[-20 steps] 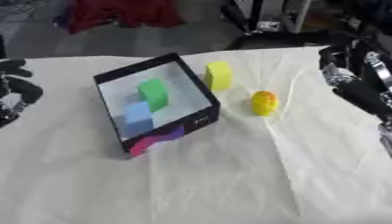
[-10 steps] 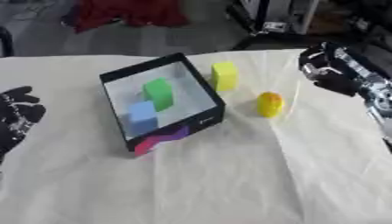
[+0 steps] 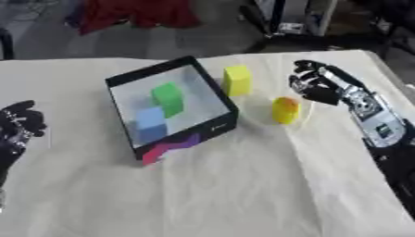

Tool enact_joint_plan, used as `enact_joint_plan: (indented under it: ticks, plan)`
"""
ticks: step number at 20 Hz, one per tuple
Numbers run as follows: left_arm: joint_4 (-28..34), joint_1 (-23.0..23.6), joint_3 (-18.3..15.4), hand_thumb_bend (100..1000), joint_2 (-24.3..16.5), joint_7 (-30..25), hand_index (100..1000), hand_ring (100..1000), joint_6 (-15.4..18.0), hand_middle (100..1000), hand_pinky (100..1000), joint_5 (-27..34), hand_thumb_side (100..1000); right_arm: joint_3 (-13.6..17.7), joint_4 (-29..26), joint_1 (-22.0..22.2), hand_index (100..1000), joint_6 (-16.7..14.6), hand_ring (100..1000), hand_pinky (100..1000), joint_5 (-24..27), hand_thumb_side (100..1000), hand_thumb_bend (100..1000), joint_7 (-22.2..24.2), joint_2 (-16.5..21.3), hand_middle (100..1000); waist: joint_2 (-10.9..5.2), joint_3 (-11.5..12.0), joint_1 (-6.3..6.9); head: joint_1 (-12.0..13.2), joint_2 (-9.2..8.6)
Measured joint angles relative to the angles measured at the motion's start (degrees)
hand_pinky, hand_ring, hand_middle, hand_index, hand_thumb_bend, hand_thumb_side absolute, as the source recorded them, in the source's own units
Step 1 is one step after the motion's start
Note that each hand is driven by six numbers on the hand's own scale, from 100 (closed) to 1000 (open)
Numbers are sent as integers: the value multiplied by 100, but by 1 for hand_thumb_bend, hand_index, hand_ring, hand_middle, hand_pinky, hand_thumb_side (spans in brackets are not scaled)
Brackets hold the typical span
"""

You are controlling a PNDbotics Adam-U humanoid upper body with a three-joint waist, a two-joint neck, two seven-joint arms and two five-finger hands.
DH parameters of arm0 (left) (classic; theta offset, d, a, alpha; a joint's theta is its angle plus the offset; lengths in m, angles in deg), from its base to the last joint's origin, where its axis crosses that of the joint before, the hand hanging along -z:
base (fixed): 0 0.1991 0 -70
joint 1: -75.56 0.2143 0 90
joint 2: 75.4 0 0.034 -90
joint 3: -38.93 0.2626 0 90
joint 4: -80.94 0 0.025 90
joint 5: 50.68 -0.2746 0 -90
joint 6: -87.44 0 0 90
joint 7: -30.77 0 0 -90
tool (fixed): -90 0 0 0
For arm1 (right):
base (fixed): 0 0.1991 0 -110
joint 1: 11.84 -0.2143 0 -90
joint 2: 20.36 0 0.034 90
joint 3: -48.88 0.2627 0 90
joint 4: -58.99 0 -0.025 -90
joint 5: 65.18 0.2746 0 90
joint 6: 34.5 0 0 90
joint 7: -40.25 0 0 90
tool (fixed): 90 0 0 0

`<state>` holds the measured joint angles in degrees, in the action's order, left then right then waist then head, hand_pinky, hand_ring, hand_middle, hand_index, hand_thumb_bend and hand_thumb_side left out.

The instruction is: Pick up objects on the table and place them in the box.

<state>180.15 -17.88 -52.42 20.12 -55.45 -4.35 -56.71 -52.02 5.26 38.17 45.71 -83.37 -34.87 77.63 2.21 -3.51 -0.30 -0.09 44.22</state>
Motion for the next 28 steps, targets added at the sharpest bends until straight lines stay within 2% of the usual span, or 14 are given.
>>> enact_joint_plan:
  ticks: [6,12,18,25,28]
  plan:
    - [2,33,-2,744,51,-13,811,594,-2,623,615,-1,676,108,452,-83,962,-90,850,848,-302,684,100,-80,-135,862,0,9,0,-9,0]
    - [2,35,-23,742,97,-18,812,595,-7,624,616,-1,678,115,516,-83,962,-231,843,848,-439,715,100,131,-157,835,0,11,0,-9,0]
    - [2,37,-34,741,100,-35,814,595,-17,625,617,-4,679,67,477,-82,956,-384,844,850,-569,692,179,677,-157,824,0,13,0,-10,0]
    - [2,38,-35,738,102,-59,814,595,-21,625,617,-6,680,64,327,-78,953,-511,842,851,-600,680,214,1362,-135,808,0,11,0,-10,0]
    - [2,38,-35,737,111,-65,814,596,-24,625,617,-6,680,63,266,-77,951,-544,842,851,-693,644,231,1576,-94,807,0,7,0,-10,0]
